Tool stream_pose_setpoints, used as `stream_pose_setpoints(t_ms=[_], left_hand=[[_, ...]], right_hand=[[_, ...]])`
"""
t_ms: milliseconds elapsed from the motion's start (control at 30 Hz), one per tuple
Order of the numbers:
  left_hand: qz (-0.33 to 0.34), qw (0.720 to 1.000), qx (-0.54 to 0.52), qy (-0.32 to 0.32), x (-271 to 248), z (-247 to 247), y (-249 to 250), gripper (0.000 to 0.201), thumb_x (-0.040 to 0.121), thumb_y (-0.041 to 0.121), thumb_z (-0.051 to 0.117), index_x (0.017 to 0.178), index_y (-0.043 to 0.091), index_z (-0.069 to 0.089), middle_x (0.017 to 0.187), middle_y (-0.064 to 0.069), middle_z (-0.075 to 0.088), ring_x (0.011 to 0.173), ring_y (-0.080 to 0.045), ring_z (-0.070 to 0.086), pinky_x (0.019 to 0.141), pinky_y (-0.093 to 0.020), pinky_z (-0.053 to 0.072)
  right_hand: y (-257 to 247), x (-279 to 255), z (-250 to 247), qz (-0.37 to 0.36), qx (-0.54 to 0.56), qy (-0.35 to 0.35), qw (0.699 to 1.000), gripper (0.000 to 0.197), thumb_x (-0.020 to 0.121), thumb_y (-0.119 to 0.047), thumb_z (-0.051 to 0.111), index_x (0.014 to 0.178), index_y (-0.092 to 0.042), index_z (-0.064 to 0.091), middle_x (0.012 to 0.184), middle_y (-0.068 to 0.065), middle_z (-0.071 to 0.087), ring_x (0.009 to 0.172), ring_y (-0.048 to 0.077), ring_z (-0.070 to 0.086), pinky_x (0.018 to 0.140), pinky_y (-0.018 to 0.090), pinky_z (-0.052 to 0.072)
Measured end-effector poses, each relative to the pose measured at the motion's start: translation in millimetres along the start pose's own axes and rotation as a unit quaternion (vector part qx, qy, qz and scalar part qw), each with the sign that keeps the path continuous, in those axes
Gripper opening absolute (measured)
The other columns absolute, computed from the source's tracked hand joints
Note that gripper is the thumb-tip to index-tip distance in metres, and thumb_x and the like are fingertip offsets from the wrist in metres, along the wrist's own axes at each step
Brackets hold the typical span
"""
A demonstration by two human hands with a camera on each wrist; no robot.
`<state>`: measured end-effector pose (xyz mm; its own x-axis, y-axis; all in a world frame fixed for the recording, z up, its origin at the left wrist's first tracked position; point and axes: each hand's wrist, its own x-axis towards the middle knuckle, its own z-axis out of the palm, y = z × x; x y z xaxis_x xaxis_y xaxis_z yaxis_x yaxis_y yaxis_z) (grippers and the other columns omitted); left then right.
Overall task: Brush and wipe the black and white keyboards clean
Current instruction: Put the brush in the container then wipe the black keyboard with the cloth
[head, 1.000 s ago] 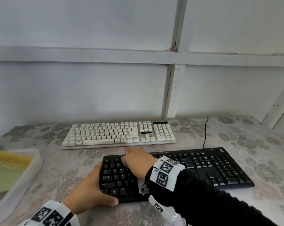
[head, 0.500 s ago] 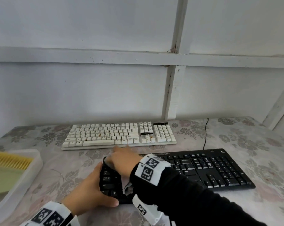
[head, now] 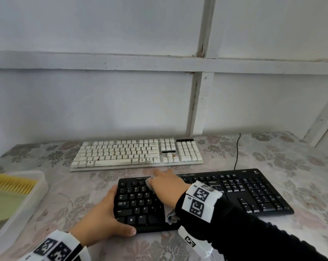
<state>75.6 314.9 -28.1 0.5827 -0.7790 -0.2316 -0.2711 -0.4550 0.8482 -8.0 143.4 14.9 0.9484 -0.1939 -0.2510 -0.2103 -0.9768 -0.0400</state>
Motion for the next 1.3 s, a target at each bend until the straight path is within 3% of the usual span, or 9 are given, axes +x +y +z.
stream_pose_setpoints(t_ms=[200,333,467,633,733,833,1000,1233,1300], left_hand=[[-0.007,1.0,0.011,0.001,-1,0,0,0.093,0.032,0.036,0.085,0.103,0.058,0.028,0.113,0.023,0.054,0.104,0.002,0.053,0.08,-0.012,0.04],[-0.001,1.0,0.014,-0.001,-2,0,0,0.092,0.046,0.019,0.09,0.103,0.058,0.028,0.111,0.023,0.055,0.103,0.003,0.054,0.077,-0.009,0.038],[0.0,1.0,0.012,0.001,-1,0,-2,0.092,0.05,0.013,0.089,0.104,0.057,0.029,0.11,0.02,0.058,0.1,0.002,0.056,0.077,-0.01,0.04],[-0.007,1.0,0.012,-0.003,0,-1,-3,0.098,0.036,0.03,0.088,0.113,0.056,0.032,0.114,0.018,0.06,0.105,-0.002,0.058,0.094,-0.025,0.045],[-0.003,1.0,0.006,-0.004,0,-1,-2,0.094,0.04,0.022,0.089,0.106,0.057,0.032,0.114,0.017,0.059,0.105,-0.001,0.057,0.086,-0.019,0.044],[-0.005,1.0,0.002,-0.007,1,-1,-3,0.093,0.044,0.017,0.089,0.104,0.057,0.031,0.114,0.017,0.058,0.105,-0.002,0.056,0.081,-0.016,0.042],[-0.008,1.0,0.009,-0.004,2,0,-4,0.092,0.044,0.019,0.09,0.103,0.057,0.03,0.113,0.019,0.057,0.104,-0.001,0.055,0.08,-0.015,0.042],[-0.001,1.0,0.014,-0.004,2,0,-4,0.093,0.05,0.013,0.09,0.105,0.057,0.029,0.116,0.02,0.054,0.105,0.001,0.054,0.078,-0.012,0.04],[-0.004,1.0,0.015,-0.007,1,0,-3,0.095,0.047,0.016,0.09,0.106,0.059,0.029,0.115,0.02,0.055,0.106,0.0,0.054,0.08,-0.014,0.041]], right_hand=[[31,-9,7,0.017,-0.017,0.019,1.0,0.02,0.093,0.003,0.039,0.092,-0.017,0.04,0.107,0.013,0.036,0.117,0.039,0.039,0.06,0.036,0.032],[50,-19,13,0.051,0.008,0.029,0.998,0.023,0.091,0.004,0.039,0.087,-0.018,0.038,0.121,0.013,0.041,0.116,0.035,0.04,0.075,0.039,0.036],[68,-31,12,0.097,0.002,0.016,0.995,0.026,0.09,0.005,0.037,0.08,-0.017,0.043,0.107,0.009,0.038,0.114,0.034,0.041,0.08,0.039,0.038],[73,-36,-4,0.147,-0.034,-0.029,0.988,0.029,0.093,0.0,0.041,0.113,-0.007,0.06,0.116,0.012,0.042,0.118,0.039,0.04,0.092,0.042,0.042],[54,-24,-14,0.098,-0.006,-0.006,0.995,0.017,0.091,-0.004,0.048,0.08,-0.016,0.054,0.128,0.013,0.045,0.12,0.038,0.041,0.103,0.047,0.039],[31,-14,-14,0.041,0.008,-0.001,0.999,0.038,0.092,-0.004,0.048,0.063,-0.025,0.036,0.121,0.01,0.045,0.117,0.037,0.041,0.092,0.043,0.042],[36,-18,4,0.029,0.019,0.015,0.999,0.023,0.091,0.005,0.04,0.085,-0.017,0.043,0.099,0.004,0.03,0.116,0.034,0.037,0.067,0.033,0.034],[87,-36,20,0.093,0.008,0.021,0.995,0.02,0.095,-0.001,0.037,0.09,-0.02,0.041,0.103,0.007,0.034,0.111,0.033,0.039,0.064,0.032,0.035],[101,-39,25,0.101,0.024,0.033,0.994,0.019,0.096,-0.004,0.037,0.093,-0.019,0.047,0.096,0.002,0.033,0.102,0.031,0.039,0.074,0.035,0.043]])
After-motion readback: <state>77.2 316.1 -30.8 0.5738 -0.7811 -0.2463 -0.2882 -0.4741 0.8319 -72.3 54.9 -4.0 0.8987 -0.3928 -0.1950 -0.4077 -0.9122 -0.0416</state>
